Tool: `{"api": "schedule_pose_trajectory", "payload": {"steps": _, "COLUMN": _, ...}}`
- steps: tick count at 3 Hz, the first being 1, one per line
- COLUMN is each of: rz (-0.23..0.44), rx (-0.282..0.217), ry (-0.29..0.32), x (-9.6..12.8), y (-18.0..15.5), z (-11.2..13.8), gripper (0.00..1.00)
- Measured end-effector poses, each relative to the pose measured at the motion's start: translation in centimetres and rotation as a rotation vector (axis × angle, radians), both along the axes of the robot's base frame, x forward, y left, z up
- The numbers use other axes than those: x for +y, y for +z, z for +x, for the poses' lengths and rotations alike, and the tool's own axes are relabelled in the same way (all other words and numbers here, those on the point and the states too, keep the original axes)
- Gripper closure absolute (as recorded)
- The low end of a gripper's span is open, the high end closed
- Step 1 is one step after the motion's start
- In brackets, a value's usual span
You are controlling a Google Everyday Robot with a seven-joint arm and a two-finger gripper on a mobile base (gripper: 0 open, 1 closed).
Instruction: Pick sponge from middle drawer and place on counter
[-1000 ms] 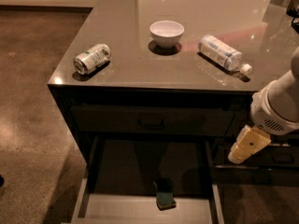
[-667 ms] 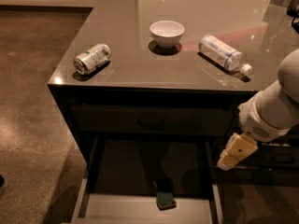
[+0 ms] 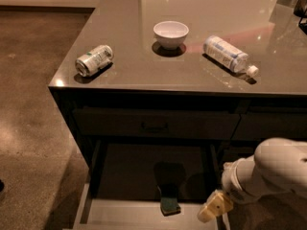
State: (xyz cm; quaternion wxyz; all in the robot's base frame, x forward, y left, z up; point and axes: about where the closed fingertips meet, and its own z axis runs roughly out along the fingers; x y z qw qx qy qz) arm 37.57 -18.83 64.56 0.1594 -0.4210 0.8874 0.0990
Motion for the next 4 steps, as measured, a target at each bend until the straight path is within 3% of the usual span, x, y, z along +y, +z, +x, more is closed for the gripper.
{"api": "schedule_pose_trajectory", "payload": {"steps": 2, "rz": 0.020, "rx": -0.012, "ry": 0.014, "x": 0.4, "y": -0.5, "z": 0.7, "gripper": 0.00}}
{"api": "schedule_pose_trajectory", "payload": {"steps": 3, "rz": 0.126, "rx": 0.005, "ry": 0.062, "x": 3.0, "y": -6.0, "z": 0.7, "gripper": 0.00}}
{"api": "schedule_pose_trajectory", "payload": {"steps": 4, "rz": 0.215, "rx": -0.041, "ry": 0.101, "x": 5.9, "y": -12.9, "z": 1.4, "gripper": 0.00}}
